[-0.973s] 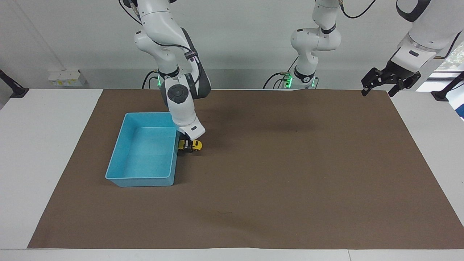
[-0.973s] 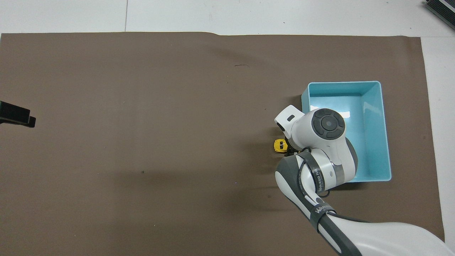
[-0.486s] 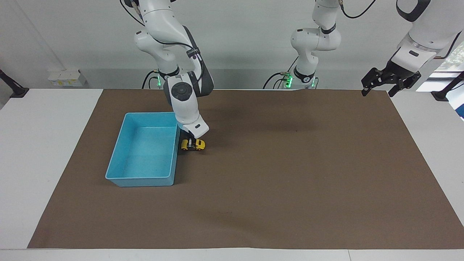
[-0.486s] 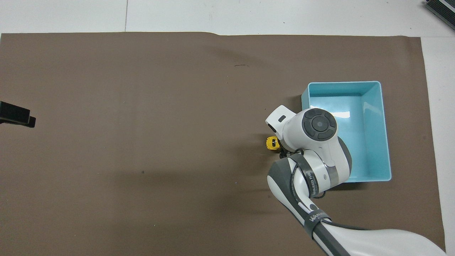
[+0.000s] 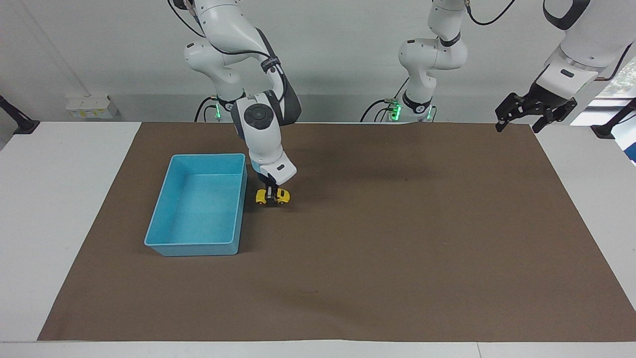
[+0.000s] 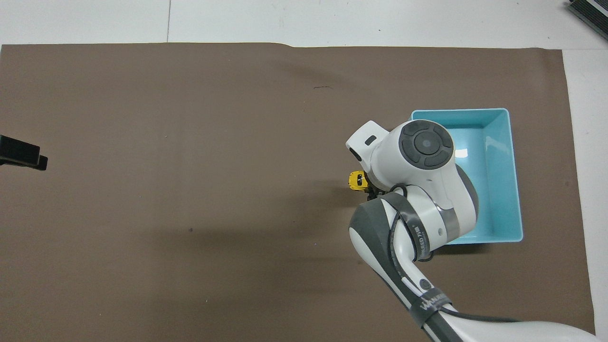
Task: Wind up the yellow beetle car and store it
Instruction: 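Lift the car with the right gripper and carry it into the bin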
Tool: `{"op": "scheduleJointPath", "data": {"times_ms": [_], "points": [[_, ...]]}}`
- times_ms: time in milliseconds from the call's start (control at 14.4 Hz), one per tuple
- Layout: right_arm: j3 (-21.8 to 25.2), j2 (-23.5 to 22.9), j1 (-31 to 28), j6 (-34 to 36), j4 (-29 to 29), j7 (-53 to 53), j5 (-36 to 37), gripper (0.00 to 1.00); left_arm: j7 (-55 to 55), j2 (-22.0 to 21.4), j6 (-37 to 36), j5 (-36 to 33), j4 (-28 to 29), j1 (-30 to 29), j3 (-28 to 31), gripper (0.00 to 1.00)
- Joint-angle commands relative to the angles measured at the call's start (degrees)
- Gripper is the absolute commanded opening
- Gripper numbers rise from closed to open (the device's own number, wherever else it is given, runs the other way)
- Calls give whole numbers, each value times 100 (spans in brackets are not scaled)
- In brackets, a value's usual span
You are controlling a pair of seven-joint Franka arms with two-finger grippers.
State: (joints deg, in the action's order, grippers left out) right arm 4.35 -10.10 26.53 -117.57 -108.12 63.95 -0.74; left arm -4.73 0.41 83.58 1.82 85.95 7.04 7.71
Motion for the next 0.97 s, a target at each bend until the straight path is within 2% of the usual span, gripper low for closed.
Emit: {"op": "scheduleJointPath", "data": {"times_ms": [0,278,486,695,903], "points": [[22,333,-322,427,89,12,3,0,-81,-112,-26,-24,107,-19,-6,100],[22,623,-867,831,142,442,21,0,-81,-112,-26,-24,107,-19,-6,100],[13,703,-1482,1043,116,1416,12,0,-81,-112,-26,-24,107,-19,-6,100],[22,746,-1869,1026,-7,2015,12,0,-81,-112,-26,-33,107,-19,-6,100],[22,834,-1958,842,-428,2254,30,0,-81,-112,-26,-24,107,-19,2,100]]}}
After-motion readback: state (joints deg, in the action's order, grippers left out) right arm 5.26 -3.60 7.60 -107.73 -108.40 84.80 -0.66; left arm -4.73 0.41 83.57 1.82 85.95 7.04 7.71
